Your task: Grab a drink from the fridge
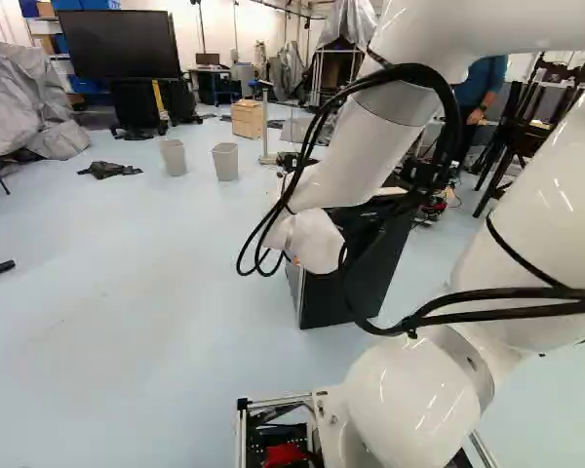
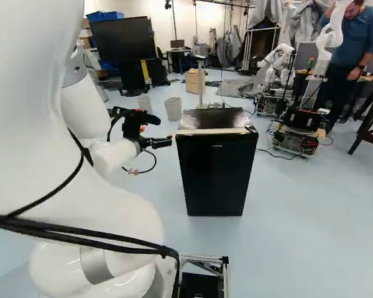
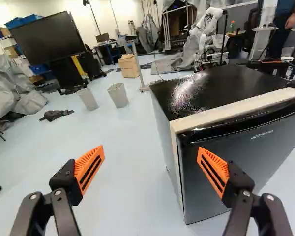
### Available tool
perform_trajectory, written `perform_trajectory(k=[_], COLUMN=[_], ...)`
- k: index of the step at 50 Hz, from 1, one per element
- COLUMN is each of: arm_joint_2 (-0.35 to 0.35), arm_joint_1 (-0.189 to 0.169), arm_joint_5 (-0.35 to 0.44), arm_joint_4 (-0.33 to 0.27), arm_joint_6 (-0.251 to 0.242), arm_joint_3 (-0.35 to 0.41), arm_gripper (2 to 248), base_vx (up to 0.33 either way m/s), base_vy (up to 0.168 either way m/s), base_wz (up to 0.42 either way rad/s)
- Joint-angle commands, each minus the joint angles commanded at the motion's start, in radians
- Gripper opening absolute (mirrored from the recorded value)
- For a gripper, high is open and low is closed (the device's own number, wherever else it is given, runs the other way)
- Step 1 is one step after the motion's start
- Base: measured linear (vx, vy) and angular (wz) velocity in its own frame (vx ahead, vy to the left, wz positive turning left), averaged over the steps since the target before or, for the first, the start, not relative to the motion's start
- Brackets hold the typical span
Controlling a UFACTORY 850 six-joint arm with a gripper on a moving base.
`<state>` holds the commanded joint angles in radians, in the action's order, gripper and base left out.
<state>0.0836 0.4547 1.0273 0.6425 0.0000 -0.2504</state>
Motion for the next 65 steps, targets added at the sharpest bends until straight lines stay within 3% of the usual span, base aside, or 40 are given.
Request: perform_trajectory(k=[19,65], arm_joint_2=[-0.102,-0.301], arm_joint_1=[0.051,0.122], arm_joint_5=[0.064,0.225], arm_joint_4=[0.131,0.432], arm_joint_6=[0.000,0.000], arm_joint_3=[-0.045,-0.103], arm_gripper=[247,247], base_vx=[0.000,0.000], base_vy=[0.000,0.000], base_wz=[0.000,0.000])
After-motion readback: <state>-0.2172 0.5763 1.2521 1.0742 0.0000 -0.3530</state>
